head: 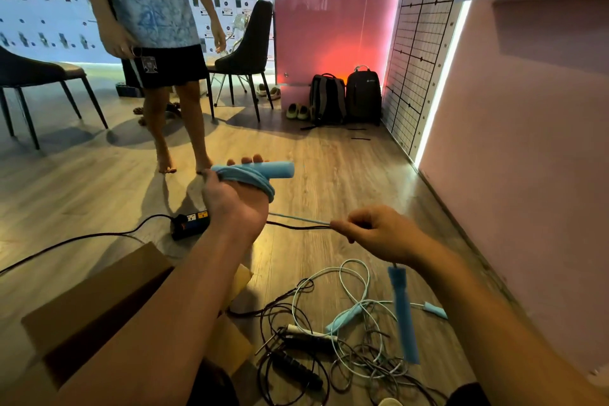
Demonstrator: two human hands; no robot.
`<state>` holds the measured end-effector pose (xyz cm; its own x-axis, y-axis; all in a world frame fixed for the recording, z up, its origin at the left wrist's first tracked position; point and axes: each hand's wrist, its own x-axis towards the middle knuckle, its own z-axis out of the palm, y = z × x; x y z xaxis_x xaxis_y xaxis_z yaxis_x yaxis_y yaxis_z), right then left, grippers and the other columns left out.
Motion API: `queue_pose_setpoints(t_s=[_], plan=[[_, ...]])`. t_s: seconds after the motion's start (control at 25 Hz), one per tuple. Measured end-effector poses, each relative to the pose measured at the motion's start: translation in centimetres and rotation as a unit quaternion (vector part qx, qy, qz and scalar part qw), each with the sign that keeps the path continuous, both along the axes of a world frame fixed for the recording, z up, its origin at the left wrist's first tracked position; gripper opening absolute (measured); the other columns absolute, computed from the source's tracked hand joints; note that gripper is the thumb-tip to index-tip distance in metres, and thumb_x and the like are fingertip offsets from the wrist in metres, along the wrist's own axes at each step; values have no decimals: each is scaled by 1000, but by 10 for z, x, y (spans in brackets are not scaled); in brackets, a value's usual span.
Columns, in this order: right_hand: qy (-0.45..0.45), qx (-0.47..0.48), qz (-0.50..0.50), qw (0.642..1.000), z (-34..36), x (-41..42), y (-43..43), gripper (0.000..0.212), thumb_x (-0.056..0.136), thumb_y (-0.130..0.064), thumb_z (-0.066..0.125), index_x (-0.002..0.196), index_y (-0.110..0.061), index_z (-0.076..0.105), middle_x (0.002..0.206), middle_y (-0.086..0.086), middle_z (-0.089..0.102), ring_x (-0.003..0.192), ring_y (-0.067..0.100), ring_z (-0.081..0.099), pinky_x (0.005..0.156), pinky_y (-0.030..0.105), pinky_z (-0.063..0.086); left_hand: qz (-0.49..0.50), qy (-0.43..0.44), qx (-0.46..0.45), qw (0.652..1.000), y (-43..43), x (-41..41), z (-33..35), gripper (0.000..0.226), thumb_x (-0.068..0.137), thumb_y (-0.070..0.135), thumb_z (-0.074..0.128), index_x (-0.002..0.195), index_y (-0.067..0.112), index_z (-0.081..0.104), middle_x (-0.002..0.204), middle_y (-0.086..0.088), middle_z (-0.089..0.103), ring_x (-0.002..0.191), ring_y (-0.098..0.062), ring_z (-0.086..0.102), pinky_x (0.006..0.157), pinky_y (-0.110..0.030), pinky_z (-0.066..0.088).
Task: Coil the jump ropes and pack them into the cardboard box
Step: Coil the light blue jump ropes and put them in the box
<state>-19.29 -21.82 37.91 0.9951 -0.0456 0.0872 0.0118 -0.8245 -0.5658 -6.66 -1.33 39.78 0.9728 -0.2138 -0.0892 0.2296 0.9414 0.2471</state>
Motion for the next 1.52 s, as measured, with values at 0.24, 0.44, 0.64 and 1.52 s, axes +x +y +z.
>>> queue_pose_setpoints(t_s=[0.24, 0.44, 0.64, 1.52], plan=[[-117, 85, 31, 989, 10, -1, 5, 39, 89, -50, 63, 69, -17, 66, 57, 2, 53, 52, 6, 45, 53, 24, 39, 46, -73, 324, 942, -11, 3, -12, 34, 104, 44, 41, 90, 15, 51, 63, 1, 57, 54, -11, 60, 74, -36, 53], [-155, 95, -31, 983, 10, -3, 0, 38, 88, -47, 66, 64, -17, 61, 57, 4, 52, 52, 5, 46, 53, 21, 41, -68, -184, 445, 874, -25, -12, -17, 39, 104, 46, 35, 92, 12, 52, 64, -5, 54, 59, -19, 53, 61, -34, 48], [-164, 132, -36, 977, 19, -15, -4, 37, 90, -37, 68, 61, -17, 60, 54, -2, 49, 50, 4, 44, 51, 15, 39, -52, -71, 183, 979, -14, -1, -10, 39, 103, 48, 35, 94, 12, 47, 65, -5, 53, 59, -19, 52, 64, -33, 49], [-156, 120, 42, 979, 22, -15, 16, 35, 90, -34, 68, 63, -13, 59, 57, 5, 53, 53, 9, 48, 53, 20, 40, -32, -178, 447, 876, -17, 0, -21, 41, 103, 52, 31, 94, 16, 48, 64, -2, 53, 57, -15, 54, 59, -31, 48]])
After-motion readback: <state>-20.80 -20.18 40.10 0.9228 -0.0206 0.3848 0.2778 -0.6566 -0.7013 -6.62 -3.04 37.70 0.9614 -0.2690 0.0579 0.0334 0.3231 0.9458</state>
